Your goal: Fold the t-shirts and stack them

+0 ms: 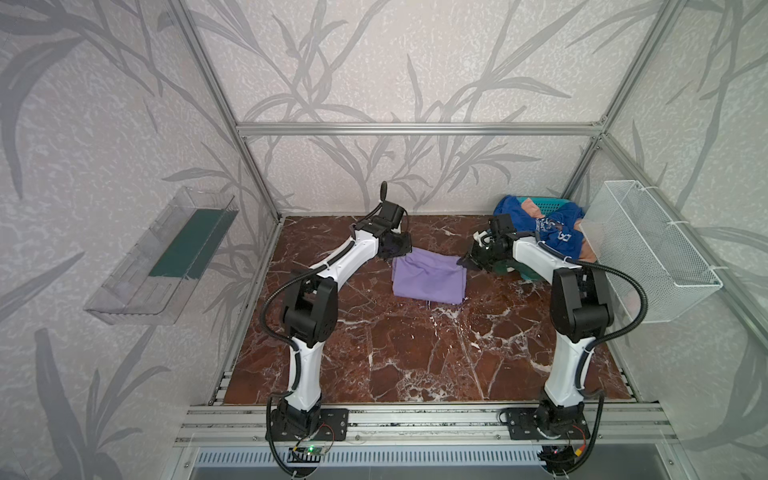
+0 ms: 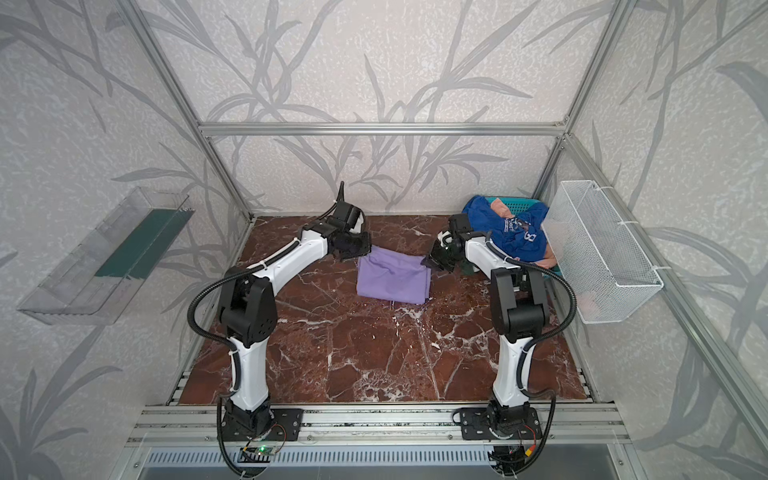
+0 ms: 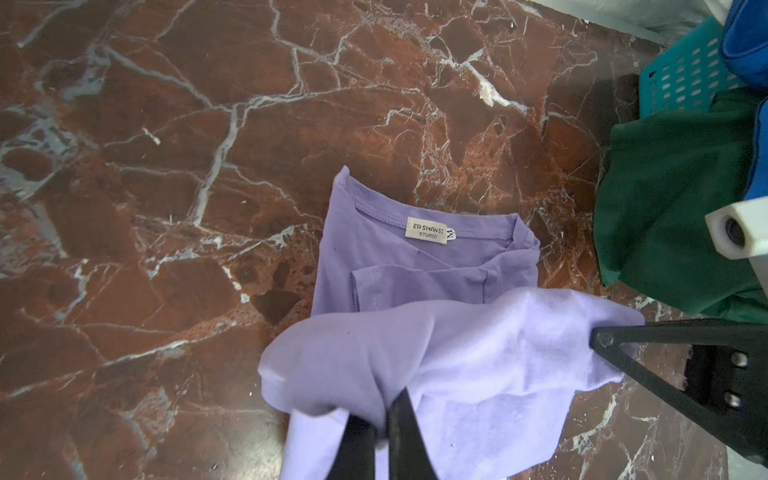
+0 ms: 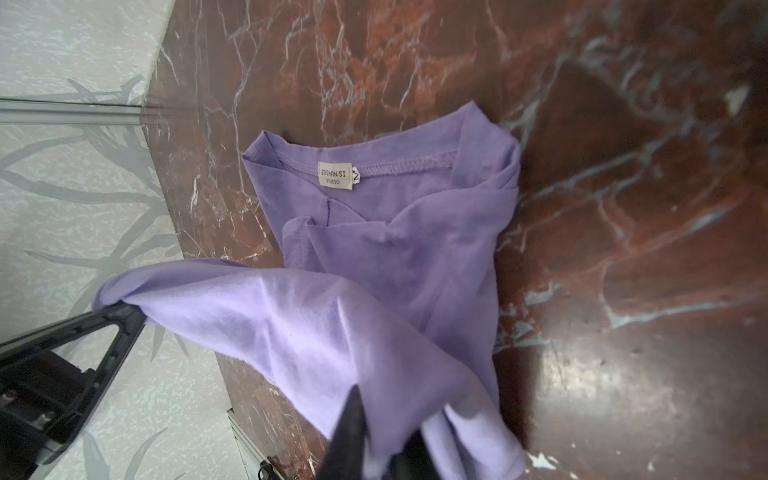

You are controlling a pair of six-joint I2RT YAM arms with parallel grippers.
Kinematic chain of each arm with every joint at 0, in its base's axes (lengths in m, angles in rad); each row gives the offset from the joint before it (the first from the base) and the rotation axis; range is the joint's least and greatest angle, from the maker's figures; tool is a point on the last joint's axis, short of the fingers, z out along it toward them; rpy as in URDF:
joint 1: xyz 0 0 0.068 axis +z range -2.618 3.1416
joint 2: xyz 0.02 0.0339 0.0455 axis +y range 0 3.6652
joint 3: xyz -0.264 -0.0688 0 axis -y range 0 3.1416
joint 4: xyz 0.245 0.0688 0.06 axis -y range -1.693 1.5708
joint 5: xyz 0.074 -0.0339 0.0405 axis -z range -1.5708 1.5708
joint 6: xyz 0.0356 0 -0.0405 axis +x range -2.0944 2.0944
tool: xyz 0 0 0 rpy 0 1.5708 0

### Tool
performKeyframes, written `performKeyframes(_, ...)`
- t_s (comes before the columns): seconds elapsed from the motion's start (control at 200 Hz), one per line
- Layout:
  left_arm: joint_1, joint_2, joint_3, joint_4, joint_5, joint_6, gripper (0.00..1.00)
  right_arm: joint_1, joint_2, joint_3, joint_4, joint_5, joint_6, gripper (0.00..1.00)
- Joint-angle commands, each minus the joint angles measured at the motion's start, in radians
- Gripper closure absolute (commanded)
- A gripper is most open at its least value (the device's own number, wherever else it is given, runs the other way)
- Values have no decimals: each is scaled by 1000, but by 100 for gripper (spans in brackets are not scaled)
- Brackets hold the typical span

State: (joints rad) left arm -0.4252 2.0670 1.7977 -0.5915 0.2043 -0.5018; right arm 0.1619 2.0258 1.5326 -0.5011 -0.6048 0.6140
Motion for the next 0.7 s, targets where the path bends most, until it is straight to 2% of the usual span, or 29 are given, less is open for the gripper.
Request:
performKeyframes(0.0, 15, 55, 85, -16, 11, 22, 59, -20, 44, 86, -32, 7, -22, 50)
performKeyframes(0.065, 23, 78, 129, -23, -42, 42, 39, -28, 49, 104, -37, 29, -26, 33)
performKeyframes(0.125, 28, 82, 163, -46, -80, 69, 18, -33, 31, 101, -31, 55, -36, 22)
performKeyframes(0.2, 29, 53, 148, -47, -127, 96, 8, -33, -3, 84, -40, 102, -60, 15)
performKeyframes(0.285, 30, 0, 58, 7, -147, 112, 7, -33, -42, 50, -47, 135, -81, 7)
performKeyframes(0.36, 29, -38, -35, 61, -132, 107, 7, -33, -77, 9, -36, 156, -91, 5)
performKeyframes(0.545, 29, -80, -219, 169, -88, 75, 8, -28, -140, -68, -12, 151, -113, 4)
performKeyframes(0.695, 29, -57, -282, 213, -72, 68, 13, -30, -186, -165, 60, 85, -81, 4)
